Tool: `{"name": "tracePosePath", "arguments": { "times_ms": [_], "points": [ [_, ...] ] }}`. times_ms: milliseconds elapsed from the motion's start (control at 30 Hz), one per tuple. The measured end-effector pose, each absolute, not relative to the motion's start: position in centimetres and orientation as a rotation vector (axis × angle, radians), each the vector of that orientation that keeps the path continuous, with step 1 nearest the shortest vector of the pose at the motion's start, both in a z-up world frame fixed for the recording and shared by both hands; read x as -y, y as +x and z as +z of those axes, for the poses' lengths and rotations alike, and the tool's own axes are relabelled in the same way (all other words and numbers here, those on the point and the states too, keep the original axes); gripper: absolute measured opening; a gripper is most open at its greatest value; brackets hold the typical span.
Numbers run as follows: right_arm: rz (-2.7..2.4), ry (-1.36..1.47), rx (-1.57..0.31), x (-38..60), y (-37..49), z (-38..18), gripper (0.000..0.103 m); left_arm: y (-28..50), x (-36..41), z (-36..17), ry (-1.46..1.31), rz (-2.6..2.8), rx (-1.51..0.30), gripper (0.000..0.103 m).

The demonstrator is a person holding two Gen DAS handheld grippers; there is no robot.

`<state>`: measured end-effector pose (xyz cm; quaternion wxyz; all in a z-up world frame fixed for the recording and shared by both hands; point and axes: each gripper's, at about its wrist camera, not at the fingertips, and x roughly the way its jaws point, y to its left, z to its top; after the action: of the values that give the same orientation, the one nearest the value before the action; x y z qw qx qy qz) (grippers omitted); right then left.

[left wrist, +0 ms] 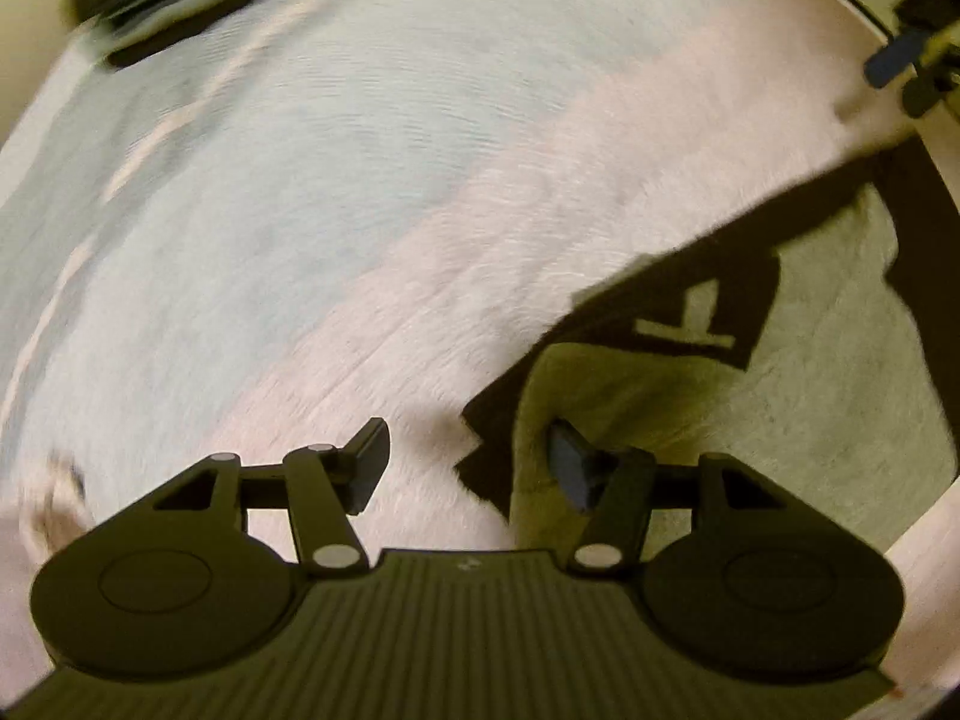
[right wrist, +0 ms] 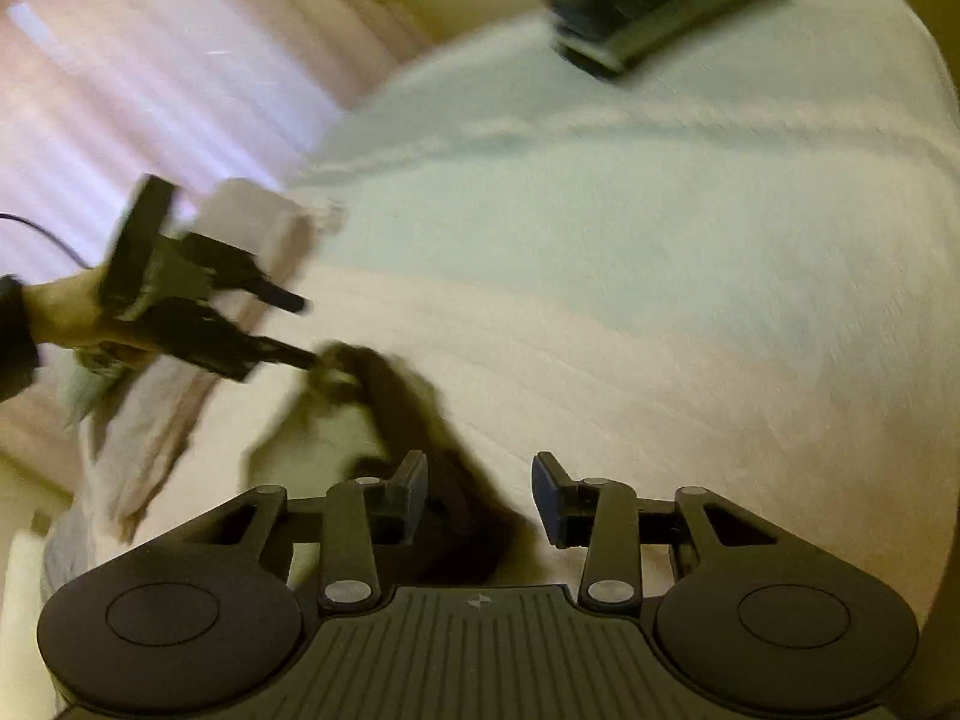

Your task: Fold large clothes

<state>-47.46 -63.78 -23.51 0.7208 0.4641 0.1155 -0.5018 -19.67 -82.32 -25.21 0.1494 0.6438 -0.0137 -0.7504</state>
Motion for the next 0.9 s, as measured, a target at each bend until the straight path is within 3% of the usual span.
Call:
{"name": "tracePosePath", "arguments": {
  "times_ms": [67,200,467,667,900],
  "points": [
    [-1.000,1.010,-0.245,63.8,-45.6,-23.0,0.036,-18.3,81.3,-23.5,1.745,-2.194,-0.071,0.046],
    [-0.909,1.009,-0.308,64.8,-42.0,-25.1,0.036,-16.8,79.5,-22.6,1.566,-2.289,-0.320,0.045],
    [-1.033,1.055,-0.290,66.8,-43.8,-30.7,0.034,-16.7,80.1,-29.0,1.353,-2.231,-0.535,0.044],
    [-1.160,1.097,-0.216,65.9,-45.3,-29.4,0.034,-16.5,81.3,-29.2,1.266,-2.210,-0.582,0.046],
    [-1.156,0.840,-0.395,60.3,-40.4,-22.3,0.042,-11.0,79.0,-23.8,1.223,-2.158,-0.418,0.044]
  ]
}}
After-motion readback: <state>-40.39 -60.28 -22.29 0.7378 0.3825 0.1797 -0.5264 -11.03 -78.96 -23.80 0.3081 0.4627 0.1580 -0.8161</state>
